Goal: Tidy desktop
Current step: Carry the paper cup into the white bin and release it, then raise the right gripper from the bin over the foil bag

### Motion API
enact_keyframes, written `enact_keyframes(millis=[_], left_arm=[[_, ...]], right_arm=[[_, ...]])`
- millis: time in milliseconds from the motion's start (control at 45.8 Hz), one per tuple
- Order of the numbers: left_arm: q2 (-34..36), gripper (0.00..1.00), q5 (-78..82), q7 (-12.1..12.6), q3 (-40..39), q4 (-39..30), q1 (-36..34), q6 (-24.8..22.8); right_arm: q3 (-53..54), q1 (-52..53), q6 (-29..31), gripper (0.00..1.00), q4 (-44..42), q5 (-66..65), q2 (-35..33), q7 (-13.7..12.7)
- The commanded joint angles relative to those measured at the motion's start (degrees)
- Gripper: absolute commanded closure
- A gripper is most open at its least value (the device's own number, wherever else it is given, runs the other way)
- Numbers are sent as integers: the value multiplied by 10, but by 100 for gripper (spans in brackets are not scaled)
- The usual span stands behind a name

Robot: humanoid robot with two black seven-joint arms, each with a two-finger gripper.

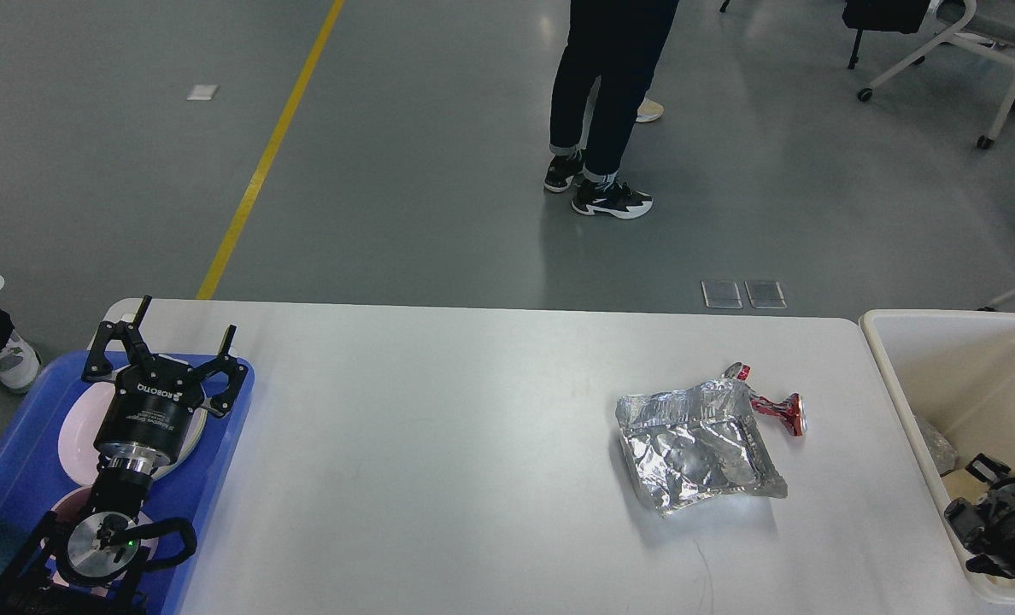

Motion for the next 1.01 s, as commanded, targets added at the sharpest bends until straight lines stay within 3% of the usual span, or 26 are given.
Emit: enact_keyframes(millis=[0,22,983], left_arm=[[0,4,1,0,0,0,0,0],[0,4,1,0,0,0,-1,0],[0,4,1,0,0,0,0,0]], right_arm=[[1,3,-14,4,-2,-1,-5,0],[2,4,-18,0,-2,-1,-6,-1],[0,35,-27,0,-2,-3,-48,2]])
